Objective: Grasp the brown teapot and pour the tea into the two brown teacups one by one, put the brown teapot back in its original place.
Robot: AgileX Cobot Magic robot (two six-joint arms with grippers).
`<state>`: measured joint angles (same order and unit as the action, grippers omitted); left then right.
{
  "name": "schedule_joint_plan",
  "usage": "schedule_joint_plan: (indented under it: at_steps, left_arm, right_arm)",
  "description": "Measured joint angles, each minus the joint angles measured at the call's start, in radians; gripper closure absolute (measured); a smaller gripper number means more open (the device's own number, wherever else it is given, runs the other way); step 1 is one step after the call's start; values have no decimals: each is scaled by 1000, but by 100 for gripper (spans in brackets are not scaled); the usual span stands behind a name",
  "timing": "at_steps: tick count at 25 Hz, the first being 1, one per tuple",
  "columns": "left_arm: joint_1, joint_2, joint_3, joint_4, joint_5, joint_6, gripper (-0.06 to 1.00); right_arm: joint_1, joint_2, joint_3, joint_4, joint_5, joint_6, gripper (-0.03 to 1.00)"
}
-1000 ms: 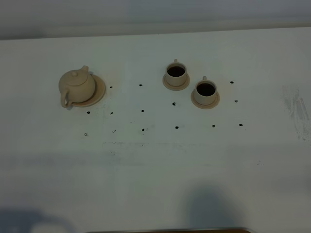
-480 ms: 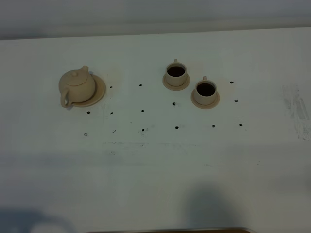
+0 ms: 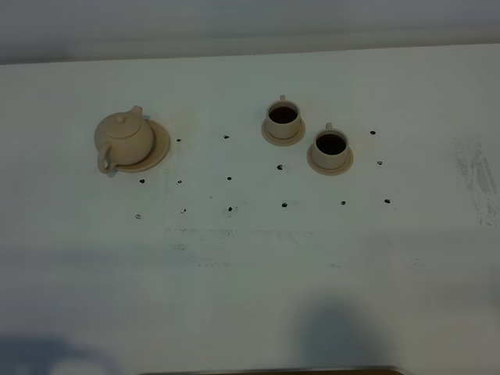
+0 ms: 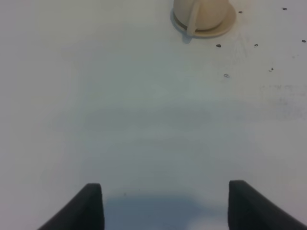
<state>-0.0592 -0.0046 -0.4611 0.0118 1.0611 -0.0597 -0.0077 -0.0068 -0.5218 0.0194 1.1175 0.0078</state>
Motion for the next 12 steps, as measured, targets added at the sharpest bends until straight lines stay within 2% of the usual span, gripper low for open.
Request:
schedule_joint_plan:
  at_steps: [5, 12]
  left_arm:
    - [0, 0, 0, 0, 0, 0, 41]
    - [0, 0, 0, 0, 0, 0, 41]
  right_arm:
    - [42, 0, 0, 8, 0, -28, 48]
    - [47, 0, 0, 27, 0, -31, 48]
